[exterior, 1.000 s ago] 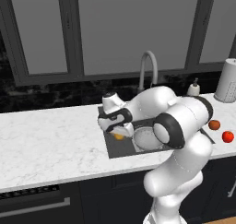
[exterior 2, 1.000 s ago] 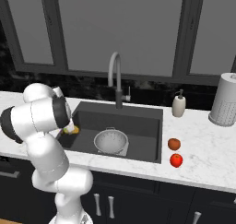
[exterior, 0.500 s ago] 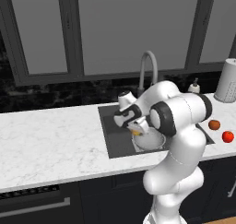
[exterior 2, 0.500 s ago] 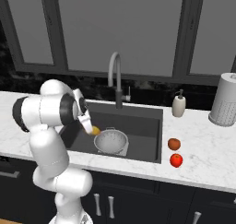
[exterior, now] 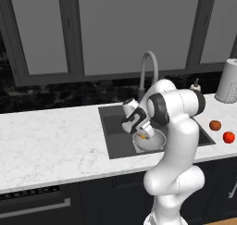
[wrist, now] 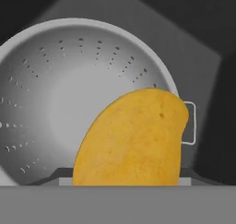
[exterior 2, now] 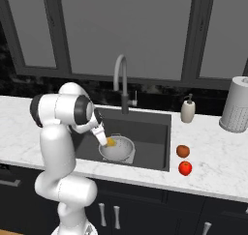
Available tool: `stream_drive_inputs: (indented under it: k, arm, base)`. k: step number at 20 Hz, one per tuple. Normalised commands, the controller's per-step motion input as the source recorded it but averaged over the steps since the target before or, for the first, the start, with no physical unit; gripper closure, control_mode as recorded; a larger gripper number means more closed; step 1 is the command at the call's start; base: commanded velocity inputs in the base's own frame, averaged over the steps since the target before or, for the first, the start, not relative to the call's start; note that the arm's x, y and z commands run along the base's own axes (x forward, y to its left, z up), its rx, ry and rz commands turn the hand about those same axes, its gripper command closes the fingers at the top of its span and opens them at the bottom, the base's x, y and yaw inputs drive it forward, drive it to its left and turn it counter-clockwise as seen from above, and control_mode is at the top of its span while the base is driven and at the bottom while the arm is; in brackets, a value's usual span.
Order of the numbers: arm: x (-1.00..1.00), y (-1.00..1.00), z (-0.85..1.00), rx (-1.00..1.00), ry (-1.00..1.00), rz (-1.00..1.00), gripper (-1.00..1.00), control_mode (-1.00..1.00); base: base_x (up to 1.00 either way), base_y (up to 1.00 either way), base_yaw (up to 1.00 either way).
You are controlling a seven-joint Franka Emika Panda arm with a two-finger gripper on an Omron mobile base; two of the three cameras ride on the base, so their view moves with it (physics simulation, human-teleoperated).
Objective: Put the colander in the sink, put the mango, orange, apple in the colander, and turn on the sink faucet and pour water over the colander.
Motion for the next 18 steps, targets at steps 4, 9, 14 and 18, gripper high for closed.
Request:
stream_drive_inputs:
  k: [4, 9, 14, 18]
  arm:
    - [0.38, -0.46, -0.32, 0.0, 0.0, 0.0, 1.0, -1.0]
    - [0.04, -0.35, -0.51, -0.01, 0.0, 0.0, 1.0, -1.0]
    - [0.08, -0.16, -0.5, 0.0, 0.0, 0.0, 1.0, -1.0]
    - [0.25, 0.0, -0.28, 0.0, 0.0, 0.0, 1.0, -1.0]
  base:
    - [0.0, 0.0, 0.0]
    - [0.0, 0.0, 0.0]
    - [0.0, 0.0, 0.0]
    - [0.0, 0.0, 0.0]
